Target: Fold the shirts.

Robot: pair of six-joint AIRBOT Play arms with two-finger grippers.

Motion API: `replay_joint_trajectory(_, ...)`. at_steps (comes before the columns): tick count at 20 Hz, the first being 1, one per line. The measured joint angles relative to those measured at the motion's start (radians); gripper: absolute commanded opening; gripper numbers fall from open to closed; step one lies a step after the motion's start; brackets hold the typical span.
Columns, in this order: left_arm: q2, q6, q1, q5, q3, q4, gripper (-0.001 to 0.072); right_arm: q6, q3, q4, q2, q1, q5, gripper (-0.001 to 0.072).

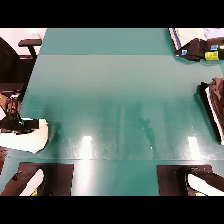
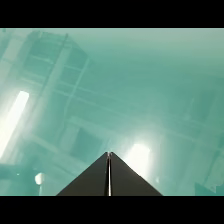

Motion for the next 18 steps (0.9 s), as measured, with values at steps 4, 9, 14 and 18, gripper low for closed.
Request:
replay_joint_trajectory(4, 0.0, -0.005, 0.003, -0.031, 0.177, -0.015, 0.0023, 0.0, 0.028, 0.003, 0.001, 0.0, -0.009, 0.0016)
replay_joint_trajectory(9, 0.001, 0.047, -0.014, -0.097, 0.649, -0.189, 0.0021, 0.0, 0.176, 0.008, 0.002, 0.001, -0.004, 0.0016)
replay_joint_trajectory(14, -0.003, 0.066, -0.222, -0.085, 0.932, -0.259, 0.002, 0.0, 0.316, 0.002, 0.002, 0.0, -0.003, 0.0016)
replay_joint_trajectory(18, -0.081, 0.069, -0.462, -0.084, 0.991, -0.207, 0.002, 0.0, 0.367, -0.001, 0.002, 0.0, -0.006, 0.0016)
